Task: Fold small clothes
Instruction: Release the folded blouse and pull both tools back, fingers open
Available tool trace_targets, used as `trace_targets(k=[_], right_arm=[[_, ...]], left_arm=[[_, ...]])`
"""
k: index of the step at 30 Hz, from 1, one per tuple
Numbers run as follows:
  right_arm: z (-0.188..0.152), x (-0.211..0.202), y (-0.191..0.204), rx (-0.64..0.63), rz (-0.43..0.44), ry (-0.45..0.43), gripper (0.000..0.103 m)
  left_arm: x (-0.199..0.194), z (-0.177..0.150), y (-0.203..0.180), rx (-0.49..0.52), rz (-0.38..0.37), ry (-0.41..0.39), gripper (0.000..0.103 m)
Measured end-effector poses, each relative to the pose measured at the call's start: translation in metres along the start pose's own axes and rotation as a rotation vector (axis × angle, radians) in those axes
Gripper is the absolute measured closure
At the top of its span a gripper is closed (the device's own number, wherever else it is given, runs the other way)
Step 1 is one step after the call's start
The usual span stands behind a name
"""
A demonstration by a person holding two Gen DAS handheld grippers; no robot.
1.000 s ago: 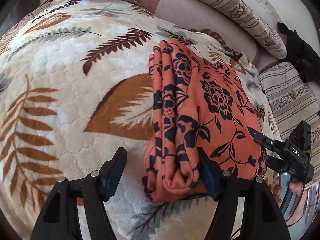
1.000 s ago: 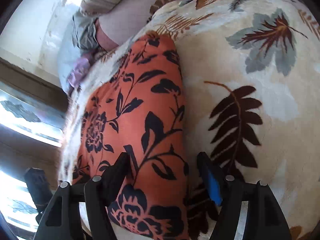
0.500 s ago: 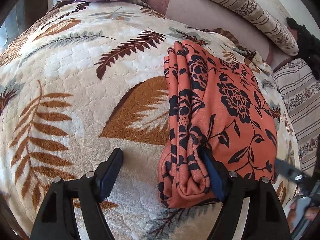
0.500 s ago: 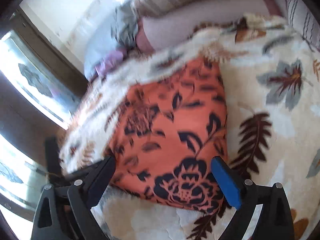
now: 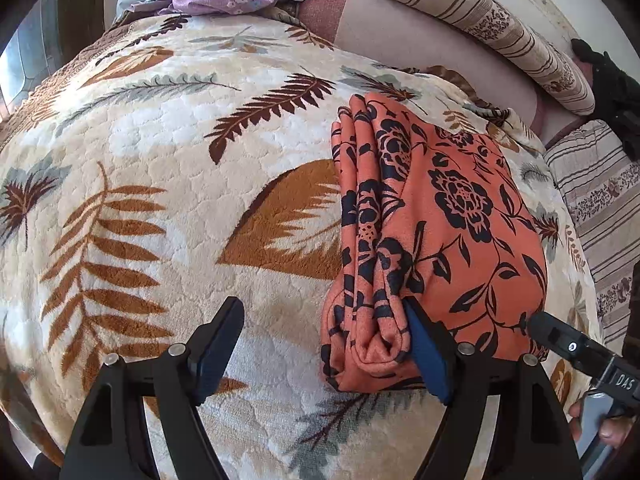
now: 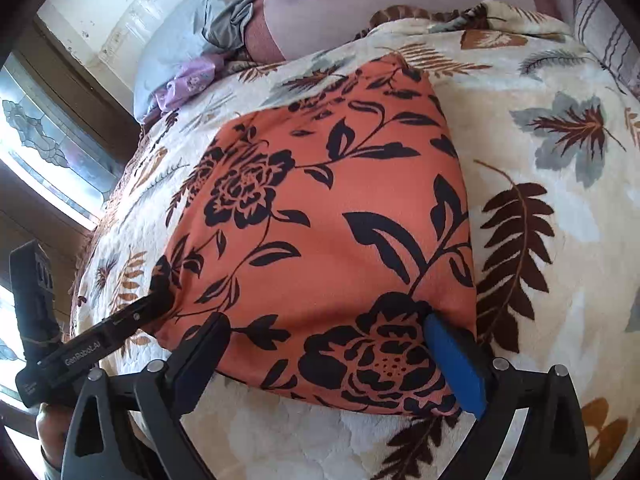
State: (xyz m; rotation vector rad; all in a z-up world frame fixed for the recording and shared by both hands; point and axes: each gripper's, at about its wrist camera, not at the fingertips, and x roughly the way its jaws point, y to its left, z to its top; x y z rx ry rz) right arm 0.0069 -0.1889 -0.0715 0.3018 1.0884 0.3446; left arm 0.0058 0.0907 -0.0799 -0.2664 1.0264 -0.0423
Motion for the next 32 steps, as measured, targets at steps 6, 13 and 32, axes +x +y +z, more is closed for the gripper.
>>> trace_targets(k=[6,13,32], right_arm=[[-0.019,-0.036,0.01,-0.041,-0.031,-0.088,0.005],[-0.057,-0.068,0.013,-0.095,-0.125,-0.137,0.005],[-0.073,-0.107,0.009,-0.151,-0.177,-0.187,0.004]], left_arm=[[-0.023,-0.009,-0.005,0.025,0.041,-0.065,0.023],[-0.077,-0.027,-0.042,0.128,0.106,-0.23,0.004],[-0.106,-0.035,-0.101,0.222,0.151,-0.232,0.004]])
